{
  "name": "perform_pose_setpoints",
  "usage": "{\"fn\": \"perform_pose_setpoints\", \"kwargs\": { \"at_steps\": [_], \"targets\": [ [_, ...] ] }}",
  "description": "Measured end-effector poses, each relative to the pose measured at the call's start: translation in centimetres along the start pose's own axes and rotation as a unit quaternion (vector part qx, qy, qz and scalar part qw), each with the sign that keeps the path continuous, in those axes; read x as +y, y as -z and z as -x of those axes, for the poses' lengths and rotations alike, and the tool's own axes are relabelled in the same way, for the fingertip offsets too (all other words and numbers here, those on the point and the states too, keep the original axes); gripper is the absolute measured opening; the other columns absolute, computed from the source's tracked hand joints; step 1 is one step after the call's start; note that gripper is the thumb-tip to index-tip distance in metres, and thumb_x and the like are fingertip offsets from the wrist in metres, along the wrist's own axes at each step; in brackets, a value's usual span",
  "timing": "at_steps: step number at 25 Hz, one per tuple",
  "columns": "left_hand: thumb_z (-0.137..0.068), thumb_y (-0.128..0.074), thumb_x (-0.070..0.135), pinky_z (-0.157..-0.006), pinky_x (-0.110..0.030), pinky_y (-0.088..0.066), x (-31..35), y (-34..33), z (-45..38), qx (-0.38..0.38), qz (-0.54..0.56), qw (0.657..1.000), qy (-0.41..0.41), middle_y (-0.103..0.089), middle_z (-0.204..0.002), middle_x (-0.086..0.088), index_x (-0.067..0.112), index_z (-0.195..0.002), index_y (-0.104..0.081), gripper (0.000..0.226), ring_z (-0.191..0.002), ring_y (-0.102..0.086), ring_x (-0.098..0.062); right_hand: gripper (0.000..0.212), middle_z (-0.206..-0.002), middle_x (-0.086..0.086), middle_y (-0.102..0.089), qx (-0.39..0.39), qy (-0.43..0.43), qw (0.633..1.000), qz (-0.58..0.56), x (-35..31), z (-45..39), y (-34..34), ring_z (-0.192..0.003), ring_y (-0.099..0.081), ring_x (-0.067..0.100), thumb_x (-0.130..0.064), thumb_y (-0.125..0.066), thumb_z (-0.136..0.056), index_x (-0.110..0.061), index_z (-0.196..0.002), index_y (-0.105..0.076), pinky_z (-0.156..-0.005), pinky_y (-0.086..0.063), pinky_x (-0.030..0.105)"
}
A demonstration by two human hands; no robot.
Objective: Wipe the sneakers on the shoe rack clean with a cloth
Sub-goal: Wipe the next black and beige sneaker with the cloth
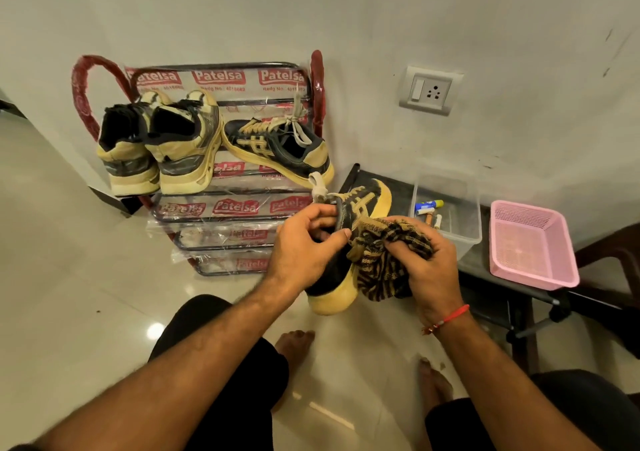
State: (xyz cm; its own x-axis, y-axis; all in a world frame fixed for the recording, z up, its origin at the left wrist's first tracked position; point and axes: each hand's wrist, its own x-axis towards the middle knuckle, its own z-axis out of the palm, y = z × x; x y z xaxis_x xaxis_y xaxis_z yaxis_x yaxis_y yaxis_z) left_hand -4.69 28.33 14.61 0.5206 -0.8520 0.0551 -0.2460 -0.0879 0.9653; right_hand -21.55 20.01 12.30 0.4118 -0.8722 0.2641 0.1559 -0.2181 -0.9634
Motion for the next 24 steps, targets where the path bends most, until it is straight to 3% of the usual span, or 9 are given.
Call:
{"fn": "perform_pose_setpoints", "kwargs": {
  "at_steps": [2,4,8,11,15,18,20,22,24],
  "targets": [
    [-0.086,-0.074,0.034,-0.089,-0.032,-0.060,-0.1,0.4,0.2,0.030,-0.107,0.989,-0.098,-0.074,-0.106,0.010,0.023,-0.121,-0.071,0.036,-0.095,-0.071,-0.007,0.024,-0.101,0.005,-0.074,0.036,0.014,0.999,-0.027,-0.2,-0.2,0.4,-0.103,-0.069,0.024,-0.008,-0.067,-0.085,-0.019,-0.105,-0.074,-0.087,-0.057,0.037],
    [-0.085,-0.067,0.044,-0.084,-0.038,-0.061,-0.1,1.0,0.4,0.092,-0.205,0.957,-0.182,-0.070,-0.107,0.003,0.025,-0.121,-0.072,0.041,-0.095,-0.069,-0.013,0.032,-0.100,0.004,-0.074,0.062,0.025,0.996,-0.056,-0.4,-0.3,0.8,-0.103,-0.068,0.027,-0.002,-0.066,-0.086,-0.029,-0.100,-0.076,-0.087,-0.057,0.038],
    [-0.090,-0.068,0.033,-0.071,-0.046,-0.060,0.0,2.6,-0.1,0.216,-0.311,0.869,-0.317,-0.067,-0.099,-0.009,0.012,-0.113,-0.074,0.032,-0.087,-0.065,-0.024,0.045,-0.100,0.004,-0.075,0.096,0.012,0.991,-0.097,-0.4,-0.4,0.8,-0.103,-0.069,0.029,0.009,-0.060,-0.089,-0.031,-0.098,-0.078,-0.087,-0.058,0.037],
    [-0.091,-0.065,0.034,-0.072,-0.048,-0.059,-0.3,3.8,-0.5,0.288,-0.337,0.847,-0.292,-0.069,-0.098,-0.012,0.010,-0.112,-0.075,0.034,-0.087,-0.065,-0.027,0.031,-0.107,0.009,-0.074,0.165,-0.058,0.968,-0.178,0.0,-0.8,0.1,-0.109,-0.066,0.038,0.003,-0.063,-0.090,-0.020,-0.105,-0.075,-0.095,-0.053,0.054],
    [-0.092,-0.065,0.035,-0.075,-0.046,-0.058,-0.6,5.7,-1.0,0.336,-0.317,0.873,-0.157,-0.067,-0.101,-0.009,0.019,-0.122,-0.072,0.034,-0.091,-0.065,-0.029,0.029,-0.114,0.014,-0.070,0.135,-0.135,0.955,-0.225,-1.3,-2.4,-1.1,-0.105,-0.068,0.032,-0.019,-0.067,-0.090,-0.017,-0.119,-0.067,-0.076,-0.060,0.041],
    [-0.093,-0.067,0.036,-0.081,-0.044,-0.055,-0.6,7.3,-2.1,0.321,-0.300,0.898,-0.040,-0.065,-0.109,-0.007,0.027,-0.130,-0.067,0.038,-0.100,-0.063,-0.029,0.038,-0.116,0.000,-0.069,0.076,-0.113,0.990,-0.041,-1.6,-4.6,-3.0,-0.109,-0.066,0.021,-0.038,-0.072,-0.082,-0.028,-0.118,-0.067,-0.085,-0.058,0.038],
    [-0.095,-0.065,0.037,-0.085,-0.044,-0.053,-0.8,8.1,-2.9,0.313,-0.304,0.900,-0.002,-0.064,-0.115,-0.008,0.028,-0.134,-0.064,0.040,-0.105,-0.062,-0.029,0.046,-0.128,-0.008,-0.062,0.012,-0.027,0.989,0.142,-1.4,-7.0,-5.0,-0.117,-0.059,0.013,-0.033,-0.075,-0.084,-0.034,-0.128,-0.061,-0.100,-0.051,0.037],
    [-0.097,-0.062,0.039,-0.088,-0.042,-0.052,-1.1,8.8,-3.7,0.314,-0.305,0.899,0.024,-0.064,-0.121,-0.008,0.029,-0.138,-0.061,0.042,-0.109,-0.060,-0.027,0.065,-0.145,-0.007,-0.048,-0.072,0.068,0.949,0.300,-1.2,-10.4,-7.2,-0.128,-0.050,0.014,-0.018,-0.075,-0.086,-0.034,-0.143,-0.048,-0.108,-0.045,0.037],
    [-0.098,-0.061,0.040,-0.089,-0.043,-0.052,-1.4,9.2,-4.7,0.311,-0.308,0.899,0.028,-0.064,-0.120,-0.008,0.030,-0.139,-0.060,0.042,-0.109,-0.060,-0.026,0.084,-0.159,-0.012,-0.026,-0.164,0.098,0.868,0.459,-0.8,-13.8,-9.3,-0.132,-0.046,0.023,-0.010,-0.070,-0.084,-0.041,-0.151,-0.030,-0.105,-0.047,0.044]
  ]
}}
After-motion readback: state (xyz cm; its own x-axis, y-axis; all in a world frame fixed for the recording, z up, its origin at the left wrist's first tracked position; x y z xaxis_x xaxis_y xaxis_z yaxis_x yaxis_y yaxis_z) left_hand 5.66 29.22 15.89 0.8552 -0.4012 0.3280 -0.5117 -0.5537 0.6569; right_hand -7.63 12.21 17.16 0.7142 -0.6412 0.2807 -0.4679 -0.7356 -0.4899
